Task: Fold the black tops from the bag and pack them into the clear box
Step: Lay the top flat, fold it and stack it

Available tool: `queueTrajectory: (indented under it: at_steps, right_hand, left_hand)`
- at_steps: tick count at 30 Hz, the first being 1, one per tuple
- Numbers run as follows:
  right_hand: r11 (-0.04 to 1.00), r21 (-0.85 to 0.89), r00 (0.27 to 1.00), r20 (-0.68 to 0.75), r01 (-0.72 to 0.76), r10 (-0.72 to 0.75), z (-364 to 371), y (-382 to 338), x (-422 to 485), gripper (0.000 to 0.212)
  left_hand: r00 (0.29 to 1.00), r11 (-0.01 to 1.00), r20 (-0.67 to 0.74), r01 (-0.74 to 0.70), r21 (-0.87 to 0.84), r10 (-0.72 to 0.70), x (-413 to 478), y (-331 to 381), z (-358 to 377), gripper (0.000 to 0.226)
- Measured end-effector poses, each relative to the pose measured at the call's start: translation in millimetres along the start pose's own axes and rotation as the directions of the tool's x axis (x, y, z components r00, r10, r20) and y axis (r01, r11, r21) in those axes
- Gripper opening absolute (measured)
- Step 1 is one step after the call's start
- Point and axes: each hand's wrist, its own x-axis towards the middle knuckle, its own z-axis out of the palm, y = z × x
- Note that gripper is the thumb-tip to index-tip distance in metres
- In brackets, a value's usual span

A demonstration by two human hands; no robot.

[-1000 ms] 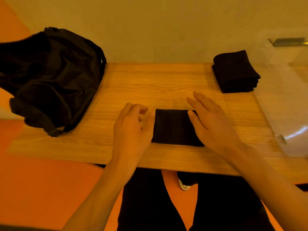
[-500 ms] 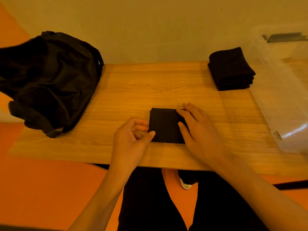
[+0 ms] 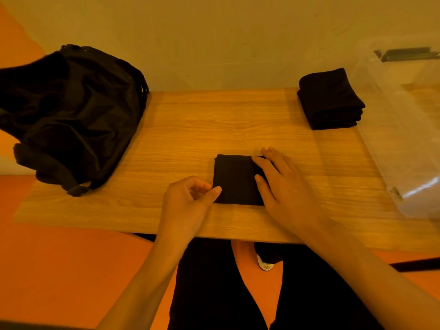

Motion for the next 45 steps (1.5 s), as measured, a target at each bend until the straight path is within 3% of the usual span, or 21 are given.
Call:
queueTrajectory:
  at_steps: [7,17,19,21,23,24,25,27,30,38,41,45]
  right_hand:
    - [0.999,-0.028,0.999,-0.025,0.028,-0.028,6,-3,5,0.045]
    - [0.995,-0.088,0.998,-0.015,0.055,-0.057,8,-1,5,0.047]
    - [0.989,-0.135,0.998,0.002,0.064,-0.064,8,0,5,0.052]
    - [0.98,-0.181,0.997,0.016,0.077,-0.075,5,0,5,0.062]
    - [0.975,-0.201,0.995,0.02,0.096,-0.093,2,0,5,0.066]
    - [0.975,-0.197,0.995,0.017,0.102,-0.101,0,1,6,0.065]
    - [0.977,-0.186,0.994,0.018,0.105,-0.104,-2,2,7,0.064]
    - [0.974,-0.193,0.993,0.046,0.117,-0.11,-5,7,8,0.064]
    - [0.956,-0.264,0.988,0.118,0.124,-0.096,-5,13,8,0.071]
    - [0.978,-0.195,0.988,0.148,0.076,-0.048,-3,20,8,0.08]
    - [0.987,-0.151,0.985,0.171,0.046,-0.02,-14,29,6,0.078]
    - [1.0,-0.013,1.0,0.01,0.025,-0.025,-30,34,6,0.072]
  left_hand:
    - [0.98,0.994,0.165,0.108,0.036,-0.112,6,14,-4,0.012]
    - [0.976,0.985,0.136,0.172,0.004,-0.17,6,6,-3,0.018]
    - [0.993,0.994,0.064,0.098,0.045,-0.101,6,2,-2,0.015]
    - [0.994,0.996,-0.073,-0.081,0.036,0.084,5,1,-5,0.015]
    - [0.895,0.913,-0.201,-0.368,0.177,0.399,4,5,-5,0.016]
    - [0.823,0.818,-0.156,-0.483,0.313,0.546,4,9,-2,0.028]
    - [0.77,0.698,-0.018,-0.568,0.436,0.638,6,12,4,0.046]
    - [0.743,0.521,0.273,-0.637,0.568,0.611,9,13,22,0.072]
    - [0.798,0.5,0.393,-0.596,0.628,0.457,24,1,37,0.078]
    - [0.835,0.513,0.354,-0.542,0.666,0.422,32,-16,39,0.09]
    - [0.84,0.561,0.367,-0.54,0.627,0.399,32,-11,35,0.094]
    - [0.818,0.615,0.282,-0.566,0.55,0.501,25,4,23,0.092]
